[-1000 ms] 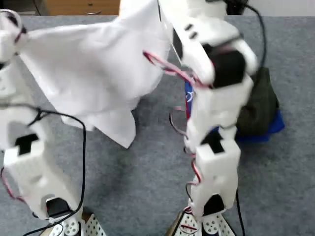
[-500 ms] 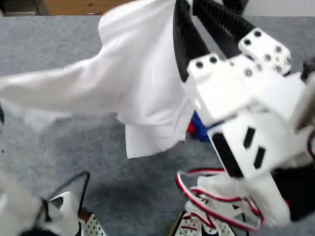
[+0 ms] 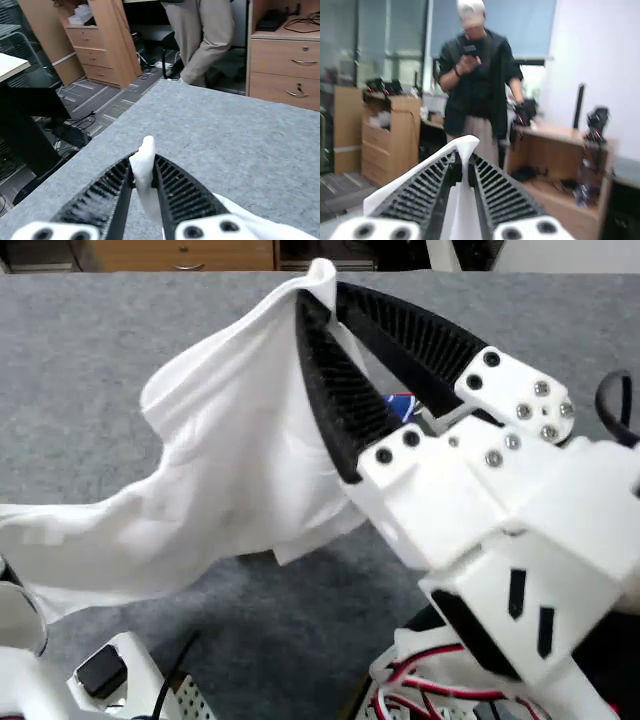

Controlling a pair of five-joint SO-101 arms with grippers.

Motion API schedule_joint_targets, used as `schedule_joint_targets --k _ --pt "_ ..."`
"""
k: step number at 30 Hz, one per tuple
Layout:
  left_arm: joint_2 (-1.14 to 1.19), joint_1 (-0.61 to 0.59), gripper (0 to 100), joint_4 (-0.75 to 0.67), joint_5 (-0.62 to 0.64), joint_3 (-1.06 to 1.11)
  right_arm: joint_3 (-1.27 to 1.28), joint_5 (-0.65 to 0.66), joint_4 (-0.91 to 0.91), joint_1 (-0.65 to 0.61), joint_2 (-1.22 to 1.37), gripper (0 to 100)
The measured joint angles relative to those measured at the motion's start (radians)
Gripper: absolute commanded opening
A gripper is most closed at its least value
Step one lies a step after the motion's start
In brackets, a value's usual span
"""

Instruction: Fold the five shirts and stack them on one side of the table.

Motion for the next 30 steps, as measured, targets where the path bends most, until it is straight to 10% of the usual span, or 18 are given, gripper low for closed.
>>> schedule_joint_targets --k 14,30 --pt "0.002 -0.014 2 0.000 -0.002 0.304 0.276 0.071 -0.218 -0.187 -0.008 0.5" --pt "0.002 -0.143 2 -0.276 -0.002 0.336 0.443 0.074 -0.307 -0.029 -0.006 0.5"
